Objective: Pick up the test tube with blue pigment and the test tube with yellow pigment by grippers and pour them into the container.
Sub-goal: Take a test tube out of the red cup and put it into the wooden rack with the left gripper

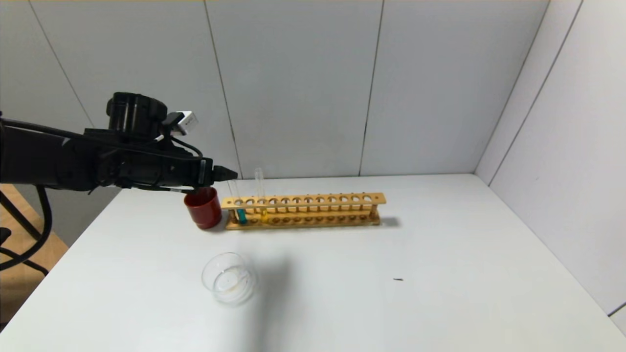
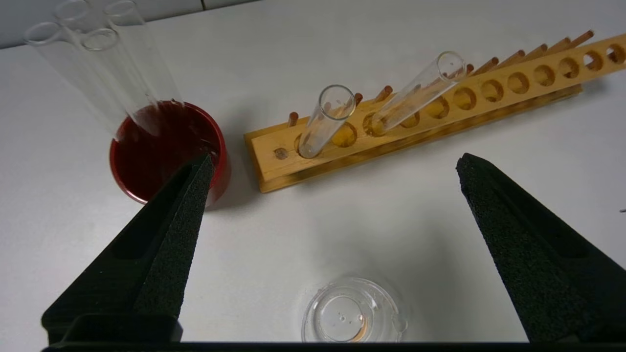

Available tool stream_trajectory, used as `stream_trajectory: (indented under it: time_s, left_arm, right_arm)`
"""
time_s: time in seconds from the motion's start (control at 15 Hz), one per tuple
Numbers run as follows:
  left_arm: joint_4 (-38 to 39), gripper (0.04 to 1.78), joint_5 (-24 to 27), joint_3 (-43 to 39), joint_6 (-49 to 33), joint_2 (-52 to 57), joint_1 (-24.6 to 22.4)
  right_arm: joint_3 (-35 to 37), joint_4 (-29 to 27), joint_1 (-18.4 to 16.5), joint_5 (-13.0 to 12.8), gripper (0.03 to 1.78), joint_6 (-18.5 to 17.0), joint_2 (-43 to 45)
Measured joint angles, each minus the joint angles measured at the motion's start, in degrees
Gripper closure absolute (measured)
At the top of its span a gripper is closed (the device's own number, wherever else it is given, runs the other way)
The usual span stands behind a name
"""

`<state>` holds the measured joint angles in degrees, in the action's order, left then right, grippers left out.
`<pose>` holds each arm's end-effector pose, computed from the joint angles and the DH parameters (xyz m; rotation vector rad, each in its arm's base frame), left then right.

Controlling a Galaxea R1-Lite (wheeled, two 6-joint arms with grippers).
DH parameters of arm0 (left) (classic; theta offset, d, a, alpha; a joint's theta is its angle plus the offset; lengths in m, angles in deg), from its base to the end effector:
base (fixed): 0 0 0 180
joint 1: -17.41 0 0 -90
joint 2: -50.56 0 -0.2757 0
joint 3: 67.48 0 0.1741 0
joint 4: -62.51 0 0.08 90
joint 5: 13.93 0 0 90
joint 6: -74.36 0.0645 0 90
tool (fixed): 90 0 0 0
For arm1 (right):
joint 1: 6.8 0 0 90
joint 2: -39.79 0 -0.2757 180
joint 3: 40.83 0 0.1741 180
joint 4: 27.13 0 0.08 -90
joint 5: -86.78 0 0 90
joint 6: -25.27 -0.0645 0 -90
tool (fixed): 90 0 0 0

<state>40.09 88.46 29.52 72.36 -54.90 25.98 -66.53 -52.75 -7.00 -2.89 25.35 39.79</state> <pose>0.3622 -0.0686 0.1667 -0.0517 0.5478 -0.3474 0.0257 0.0003 0.0757 -0.0014 -0.0014 0.0023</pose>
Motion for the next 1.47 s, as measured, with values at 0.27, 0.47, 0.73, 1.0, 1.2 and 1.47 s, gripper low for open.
stream_trajectory:
  time_s: [0.27, 0.47, 0.73, 1.0, 1.2, 1.47]
  left_arm:
    - [2.84, 0.07, -4.5, -0.09, -0.01, -3.58, 1.1]
    - [4.52, 0.07, -4.66, 0.09, -0.11, -5.95, 1.35]
    - [6.75, 0.07, -4.72, 1.99, -0.11, -9.17, 1.79]
    - [6.97, 0.07, -4.79, 3.74, -0.15, -12.43, 1.93]
    - [6.97, 0.07, -4.8, 5.1, -0.17, -14.41, 1.97]
    - [7.0, 0.17, -4.8, 6.34, -0.01, -16.12, 1.97]
  right_arm:
    - [0.0, 0.0, 0.02, -0.02, 0.06, 0.0, 0.0]
    - [0.0, 0.0, 0.02, -0.02, 0.06, 0.0, 0.0]
    - [0.0, 0.0, 0.02, 0.0, 0.06, 0.0, 0.0]
    - [0.0, 0.0, 0.0, -0.02, 0.06, 0.0, 0.0]
    - [0.0, 0.0, 0.02, 0.0, 0.06, 0.0, 0.0]
    - [0.0, 0.0, 0.0, -0.02, 0.06, 0.0, 0.0]
